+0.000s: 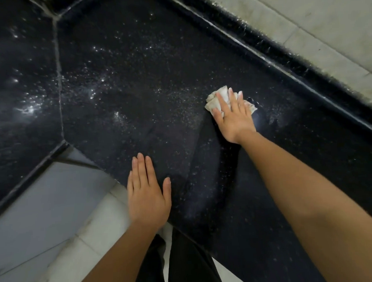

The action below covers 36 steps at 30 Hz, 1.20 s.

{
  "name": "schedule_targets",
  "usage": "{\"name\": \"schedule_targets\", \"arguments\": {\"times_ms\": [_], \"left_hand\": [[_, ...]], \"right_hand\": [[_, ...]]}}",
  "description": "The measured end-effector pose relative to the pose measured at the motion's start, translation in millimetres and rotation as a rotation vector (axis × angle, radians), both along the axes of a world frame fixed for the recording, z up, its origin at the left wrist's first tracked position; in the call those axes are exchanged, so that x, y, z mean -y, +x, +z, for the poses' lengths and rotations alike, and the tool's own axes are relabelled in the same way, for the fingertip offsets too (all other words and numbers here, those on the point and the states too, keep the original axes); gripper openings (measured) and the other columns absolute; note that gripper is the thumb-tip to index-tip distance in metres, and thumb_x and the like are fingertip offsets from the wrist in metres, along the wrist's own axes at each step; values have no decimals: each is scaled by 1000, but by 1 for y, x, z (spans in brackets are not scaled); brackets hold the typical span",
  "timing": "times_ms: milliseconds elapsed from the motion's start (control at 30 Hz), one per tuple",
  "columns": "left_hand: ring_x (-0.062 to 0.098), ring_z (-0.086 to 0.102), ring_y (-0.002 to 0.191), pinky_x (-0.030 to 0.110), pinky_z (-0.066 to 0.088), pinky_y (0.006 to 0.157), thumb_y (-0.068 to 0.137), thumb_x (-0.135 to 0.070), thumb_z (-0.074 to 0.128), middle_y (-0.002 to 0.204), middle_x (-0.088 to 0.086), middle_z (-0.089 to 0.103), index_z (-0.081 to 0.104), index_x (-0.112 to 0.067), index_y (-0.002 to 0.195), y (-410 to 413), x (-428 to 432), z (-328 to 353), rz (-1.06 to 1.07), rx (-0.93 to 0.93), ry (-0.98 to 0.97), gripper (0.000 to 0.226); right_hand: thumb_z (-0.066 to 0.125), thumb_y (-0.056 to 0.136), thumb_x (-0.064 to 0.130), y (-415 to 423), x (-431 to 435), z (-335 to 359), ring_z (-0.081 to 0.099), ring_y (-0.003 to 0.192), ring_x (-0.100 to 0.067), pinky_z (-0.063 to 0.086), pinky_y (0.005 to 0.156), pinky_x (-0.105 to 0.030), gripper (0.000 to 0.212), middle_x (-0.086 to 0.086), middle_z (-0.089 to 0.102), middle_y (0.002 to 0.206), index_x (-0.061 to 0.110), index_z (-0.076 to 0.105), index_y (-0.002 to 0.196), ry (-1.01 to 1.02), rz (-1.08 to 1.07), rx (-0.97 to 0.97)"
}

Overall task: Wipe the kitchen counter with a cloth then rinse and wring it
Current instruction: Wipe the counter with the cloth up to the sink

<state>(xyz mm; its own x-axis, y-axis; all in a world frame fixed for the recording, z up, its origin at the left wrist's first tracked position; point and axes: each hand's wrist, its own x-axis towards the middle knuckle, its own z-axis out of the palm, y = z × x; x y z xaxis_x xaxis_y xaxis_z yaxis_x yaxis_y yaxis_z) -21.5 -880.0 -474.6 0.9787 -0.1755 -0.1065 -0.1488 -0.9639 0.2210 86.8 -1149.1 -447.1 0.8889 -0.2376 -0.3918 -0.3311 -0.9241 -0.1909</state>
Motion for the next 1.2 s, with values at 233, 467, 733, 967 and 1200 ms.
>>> {"name": "schedule_targets", "arguments": {"times_ms": [233,467,733,967,1200], "left_hand": [[26,5,146,41,10,117,98,-48,18,158,16,10,13,-1,149,-1,-2,1,-4,-13,-2,70],[27,13,145,41,3,117,95,-43,17,155,17,20,21,2,147,0,0,13,-32,-33,-39,69],[18,11,143,25,-9,116,85,-25,22,154,12,25,24,-1,146,28,90,35,-447,-23,-242,66],[25,30,140,34,7,115,95,-30,25,150,13,35,35,1,142,74,158,18,-623,8,-81,58],[15,3,147,31,4,117,98,-38,24,158,5,8,15,-6,150,84,165,4,-625,7,-102,62]], "right_hand": [[15,101,51,-66,-27,2,-26,143,-23,-15,116,-39,57,4,-20,159,35,-5,151,45,145,65],[15,99,51,-147,-34,8,-29,141,-20,-25,109,-31,57,9,-25,152,38,-5,151,17,303,37],[14,95,60,-146,8,13,-28,142,-14,-19,115,-32,58,14,-25,153,45,-5,147,51,126,26],[17,100,54,-120,95,7,-25,144,-17,-15,115,-35,56,6,-19,159,41,-2,150,-17,-248,38],[14,100,54,-74,165,2,-21,145,-24,-12,117,-42,58,-2,-17,160,36,-3,152,-37,-537,41]]}}
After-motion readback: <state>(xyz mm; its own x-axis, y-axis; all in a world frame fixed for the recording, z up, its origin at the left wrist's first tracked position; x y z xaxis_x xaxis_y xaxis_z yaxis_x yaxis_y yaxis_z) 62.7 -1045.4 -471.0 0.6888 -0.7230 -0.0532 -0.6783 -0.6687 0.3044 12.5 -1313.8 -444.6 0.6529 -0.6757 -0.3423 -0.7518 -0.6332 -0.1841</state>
